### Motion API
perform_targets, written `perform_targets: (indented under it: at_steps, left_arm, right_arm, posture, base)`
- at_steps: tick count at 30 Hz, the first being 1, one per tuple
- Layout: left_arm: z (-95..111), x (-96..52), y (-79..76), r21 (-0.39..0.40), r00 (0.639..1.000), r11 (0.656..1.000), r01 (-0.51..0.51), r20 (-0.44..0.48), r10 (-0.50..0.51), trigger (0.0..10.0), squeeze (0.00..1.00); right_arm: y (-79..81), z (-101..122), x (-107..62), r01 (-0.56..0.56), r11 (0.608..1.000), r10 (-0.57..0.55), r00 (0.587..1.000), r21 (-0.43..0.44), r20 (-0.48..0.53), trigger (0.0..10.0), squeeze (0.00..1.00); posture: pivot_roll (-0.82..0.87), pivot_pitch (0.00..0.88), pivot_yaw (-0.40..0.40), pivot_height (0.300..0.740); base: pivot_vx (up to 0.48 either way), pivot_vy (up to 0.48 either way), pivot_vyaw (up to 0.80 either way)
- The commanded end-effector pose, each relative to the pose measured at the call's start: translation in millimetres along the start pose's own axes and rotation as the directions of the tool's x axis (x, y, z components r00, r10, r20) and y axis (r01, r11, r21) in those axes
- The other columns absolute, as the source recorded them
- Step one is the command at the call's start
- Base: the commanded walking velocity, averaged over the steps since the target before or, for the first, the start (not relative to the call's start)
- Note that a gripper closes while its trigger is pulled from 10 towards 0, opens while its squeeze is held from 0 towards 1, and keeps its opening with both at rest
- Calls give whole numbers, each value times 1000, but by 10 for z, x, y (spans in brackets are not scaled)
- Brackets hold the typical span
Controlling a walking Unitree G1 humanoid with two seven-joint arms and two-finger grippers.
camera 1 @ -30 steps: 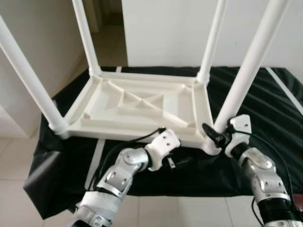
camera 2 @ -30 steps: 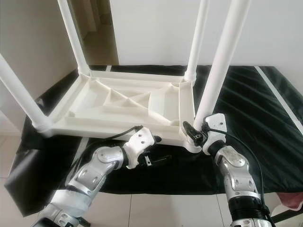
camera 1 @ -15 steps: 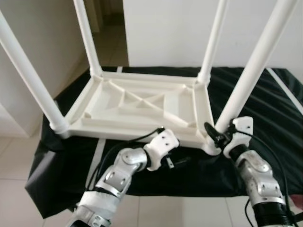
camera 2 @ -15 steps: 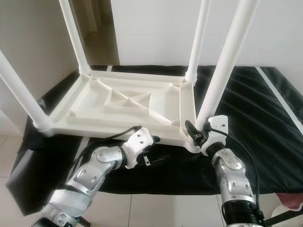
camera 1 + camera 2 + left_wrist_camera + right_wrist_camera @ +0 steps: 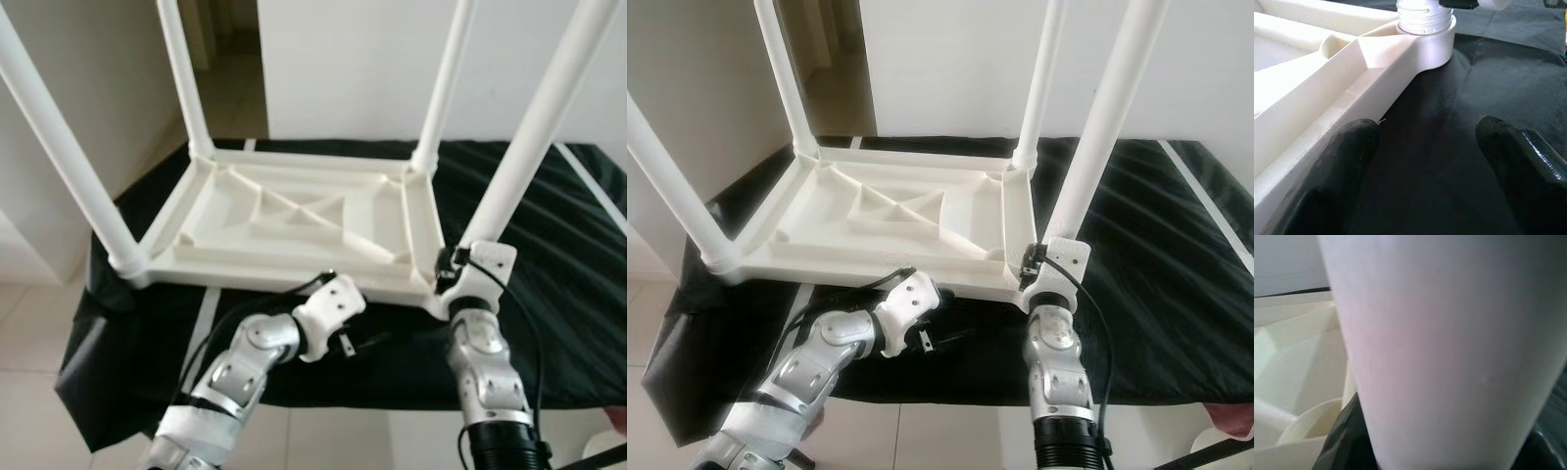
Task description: Building children table
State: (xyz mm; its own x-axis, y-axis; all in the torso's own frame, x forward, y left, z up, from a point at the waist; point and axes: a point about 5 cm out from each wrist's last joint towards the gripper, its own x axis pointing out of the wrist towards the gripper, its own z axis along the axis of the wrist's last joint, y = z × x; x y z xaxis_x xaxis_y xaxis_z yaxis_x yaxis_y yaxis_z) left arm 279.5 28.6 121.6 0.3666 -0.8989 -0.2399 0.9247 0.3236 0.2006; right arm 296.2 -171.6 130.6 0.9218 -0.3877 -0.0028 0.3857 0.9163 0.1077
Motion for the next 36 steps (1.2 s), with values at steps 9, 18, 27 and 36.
perform_targets:
  at_steps: [9, 18, 27, 36]
  left_arm:
    - [4, -65, 27, -27, 999, 999, -38, -1, 38, 10000, 0]
    - [72, -30, 29, 14, 1000, 1000, -3, 23, 3, 10000, 0]
    - [235, 73, 104, 85, 997, 996, 15, 70, -21, 10000, 0]
    - [304, 100, 64, 77, 993, 997, 29, 113, -37, 10000, 0]
  right_arm:
    - [-38, -162, -159, 122, 992, -116, 985, 39, -125, 10000, 0]
    - [8, -85, -132, 33, 997, -27, 996, 67, -81, 10000, 86]
    - [-39, 13, -107, -19, 997, 21, 999, 73, -24, 10000, 1000]
    - [-173, 21, -143, -222, 975, 222, 975, -15, -4, 10000, 1000]
  posture:
    - [12, 0, -9, 740]
    - [-4, 0, 0, 740]
    - [2, 0, -8, 740]
    - [2, 0, -19, 740]
  base:
    - [0, 0, 0]
    - [0, 0, 0]
    - [0, 0, 0]
    - [0, 0, 0]
